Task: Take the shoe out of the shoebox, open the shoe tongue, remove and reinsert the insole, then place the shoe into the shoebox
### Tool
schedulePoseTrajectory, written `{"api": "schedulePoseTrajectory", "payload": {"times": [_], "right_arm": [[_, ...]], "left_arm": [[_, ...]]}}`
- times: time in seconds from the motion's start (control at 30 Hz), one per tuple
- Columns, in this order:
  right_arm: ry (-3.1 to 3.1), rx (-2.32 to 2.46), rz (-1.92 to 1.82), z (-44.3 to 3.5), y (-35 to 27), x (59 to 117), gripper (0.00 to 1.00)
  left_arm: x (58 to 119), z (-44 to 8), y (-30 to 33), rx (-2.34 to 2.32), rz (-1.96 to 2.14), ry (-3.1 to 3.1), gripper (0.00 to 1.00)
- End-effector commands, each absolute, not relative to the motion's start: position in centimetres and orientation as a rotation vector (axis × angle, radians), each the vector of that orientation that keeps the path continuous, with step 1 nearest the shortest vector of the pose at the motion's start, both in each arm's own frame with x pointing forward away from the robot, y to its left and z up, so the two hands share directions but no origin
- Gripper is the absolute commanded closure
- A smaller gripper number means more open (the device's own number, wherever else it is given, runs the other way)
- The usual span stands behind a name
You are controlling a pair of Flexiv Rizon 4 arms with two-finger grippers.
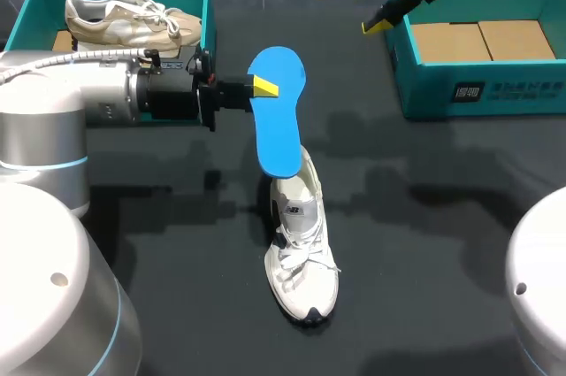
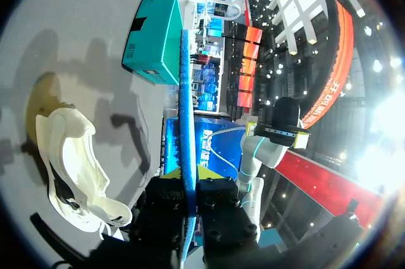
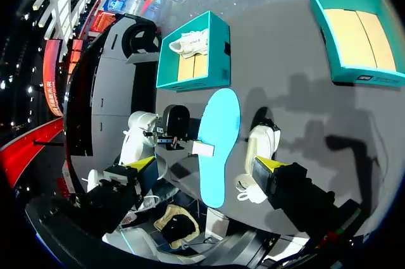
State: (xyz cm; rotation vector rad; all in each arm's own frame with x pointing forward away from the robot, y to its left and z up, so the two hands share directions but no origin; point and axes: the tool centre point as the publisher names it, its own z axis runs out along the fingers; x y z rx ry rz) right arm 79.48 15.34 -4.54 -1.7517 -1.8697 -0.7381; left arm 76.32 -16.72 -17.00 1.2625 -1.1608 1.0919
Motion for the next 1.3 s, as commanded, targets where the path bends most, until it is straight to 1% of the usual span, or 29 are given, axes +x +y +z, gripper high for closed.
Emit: {"api": "schedulePoseTrajectory", "payload": {"times": [0.03,0.2,0.63,0.97,1.3], "right_arm": [[-2.196,-2.036,-0.283,-3.2,17.3,80.0,0.0],[-2.261,-2.087,-0.153,-2.7,19.2,79.8,0.0],[-2.377,-2.132,-0.01,-3.2,22.6,79.2,0.0],[-2.433,-2.182,0.06,-4.2,25.5,78.6,0.0],[-2.438,-2.223,0.096,-4.0,27.2,77.7,0.0]], "left_arm": [[76.3,-17.1,-16.8,1.262,1.092,-1.161,1.0],[76.3,-17.1,-16.8,1.262,1.092,-1.161,1.0],[76.3,-17.1,-16.8,1.262,1.092,-1.161,1.0],[76.3,-17.1,-16.8,1.262,1.092,-1.161,1.0],[76.3,-17.1,-16.8,1.262,1.092,-1.161,1.0]]}}
